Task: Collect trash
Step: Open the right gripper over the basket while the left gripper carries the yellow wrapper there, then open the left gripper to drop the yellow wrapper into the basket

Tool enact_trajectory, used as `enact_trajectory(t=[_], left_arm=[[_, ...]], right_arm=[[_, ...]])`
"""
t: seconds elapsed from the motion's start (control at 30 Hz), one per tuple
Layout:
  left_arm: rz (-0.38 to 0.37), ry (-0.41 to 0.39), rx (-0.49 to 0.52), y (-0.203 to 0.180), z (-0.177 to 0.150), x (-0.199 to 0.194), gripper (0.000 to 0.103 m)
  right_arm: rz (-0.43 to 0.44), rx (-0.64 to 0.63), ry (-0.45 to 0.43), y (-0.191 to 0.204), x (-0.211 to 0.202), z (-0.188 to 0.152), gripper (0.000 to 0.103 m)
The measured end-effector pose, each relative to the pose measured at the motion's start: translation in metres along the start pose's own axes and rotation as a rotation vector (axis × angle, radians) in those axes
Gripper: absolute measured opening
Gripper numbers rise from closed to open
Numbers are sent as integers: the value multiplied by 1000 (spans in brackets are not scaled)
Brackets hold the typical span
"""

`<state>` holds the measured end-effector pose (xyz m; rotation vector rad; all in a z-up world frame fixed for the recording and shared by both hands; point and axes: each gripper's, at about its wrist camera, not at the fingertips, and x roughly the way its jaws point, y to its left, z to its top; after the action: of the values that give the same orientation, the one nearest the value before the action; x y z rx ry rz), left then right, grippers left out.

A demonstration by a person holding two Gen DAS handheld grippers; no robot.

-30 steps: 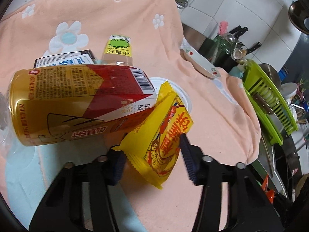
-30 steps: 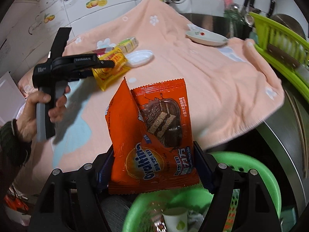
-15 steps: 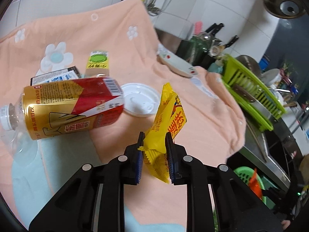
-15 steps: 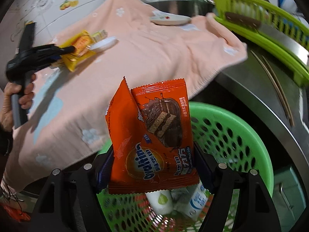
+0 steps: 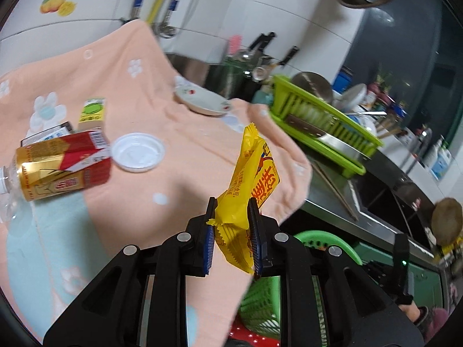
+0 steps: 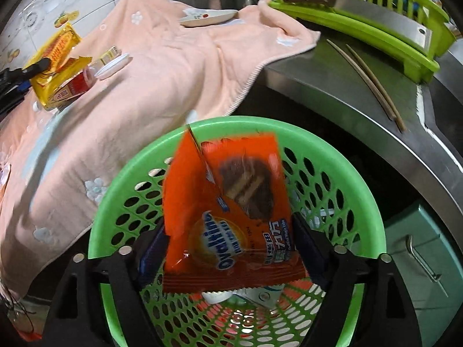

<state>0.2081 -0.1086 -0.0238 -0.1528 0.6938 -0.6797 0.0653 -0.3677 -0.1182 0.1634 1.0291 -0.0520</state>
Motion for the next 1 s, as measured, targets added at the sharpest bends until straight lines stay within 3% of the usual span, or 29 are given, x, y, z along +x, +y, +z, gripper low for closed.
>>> enact_trajectory(t=[0.37, 0.77, 0.93, 1.0], left_arm=[[-89, 80, 87, -60, -30, 14, 21], [-150, 264, 177, -125, -77, 65, 21], [-163, 315, 205, -145, -95, 79, 23], [-167, 333, 215, -151, -100, 83, 32]], right_arm=[[5, 43, -71, -16, -33, -5, 84], [-17, 89, -169, -45, -77, -16, 85], [-6, 113, -181, -52, -81, -19, 85], [-5, 115, -183, -54, -81, -19, 85]])
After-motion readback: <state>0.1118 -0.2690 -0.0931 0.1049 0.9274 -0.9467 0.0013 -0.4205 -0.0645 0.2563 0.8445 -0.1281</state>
